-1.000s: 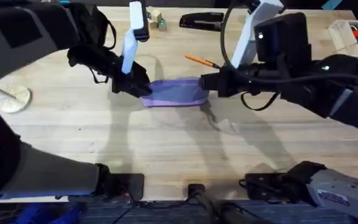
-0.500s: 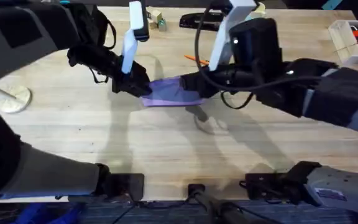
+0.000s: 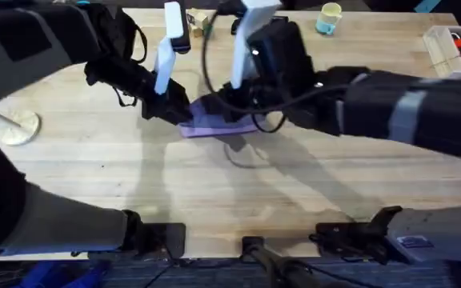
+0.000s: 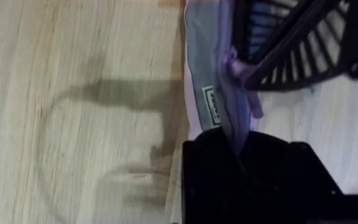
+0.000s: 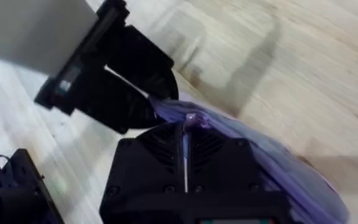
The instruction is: Unzip the bag, pick up the pens from the table one at a time and place them inside, then zip the bag closed.
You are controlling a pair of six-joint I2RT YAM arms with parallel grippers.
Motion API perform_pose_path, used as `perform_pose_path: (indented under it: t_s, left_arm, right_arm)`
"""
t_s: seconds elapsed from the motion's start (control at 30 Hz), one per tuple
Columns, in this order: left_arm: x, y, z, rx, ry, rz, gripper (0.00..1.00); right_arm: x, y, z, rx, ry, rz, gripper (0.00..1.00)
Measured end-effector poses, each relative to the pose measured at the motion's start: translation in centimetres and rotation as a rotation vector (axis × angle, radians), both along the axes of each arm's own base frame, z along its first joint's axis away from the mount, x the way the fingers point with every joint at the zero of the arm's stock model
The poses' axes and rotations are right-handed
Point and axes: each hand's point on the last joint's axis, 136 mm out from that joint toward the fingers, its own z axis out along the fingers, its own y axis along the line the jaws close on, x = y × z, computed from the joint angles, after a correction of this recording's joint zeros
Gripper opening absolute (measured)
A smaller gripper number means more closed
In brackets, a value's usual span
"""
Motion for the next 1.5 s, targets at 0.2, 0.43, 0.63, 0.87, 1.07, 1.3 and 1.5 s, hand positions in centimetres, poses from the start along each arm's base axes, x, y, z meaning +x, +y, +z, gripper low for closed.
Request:
perform_pose_path:
  t_s: [0.2, 0.43, 0.63, 0.87, 1.07, 1.3, 1.5]
  left_arm:
    - [0.0, 0.2, -0.1, 0.013, 0.000, 0.002, 0.043]
    - [0.0, 0.3, -0.1, 0.014, 0.003, 0.003, 0.043]
    - [-0.2, 0.2, -0.1, 0.010, 0.010, 0.003, 0.043]
    - [-0.3, 0.2, -0.1, 0.008, 0.013, 0.001, 0.044]
    - [-0.3, 0.2, -0.1, 0.009, 0.008, -0.009, 0.044]
    - [-0.1, 0.0, 0.0, 0.003, 0.000, -0.009, 0.044]
    - [-0.1, 0.0, 0.0, 0.000, 0.000, -0.009, 0.043]
  right_arm:
    - [0.5, 2.0, 0.1, -0.013, -0.022, 0.028, 0.031]
    - [0.1, 2.2, 0.1, -0.042, -0.033, 0.063, 0.031]
    - [-1.5, 2.1, 0.6, -0.145, -0.009, 0.173, 0.030]
    - [-3.2, 3.6, 1.2, -0.186, -0.117, 0.322, 0.030]
    - [-2.6, 3.3, 1.3, -0.212, -0.151, 0.318, 0.425]
    - [-4.1, 0.3, 2.8, -0.293, -0.130, 0.298, 0.995]
    - [-3.9, -4.7, 9.0, -0.257, -0.185, 0.192, 0.996]
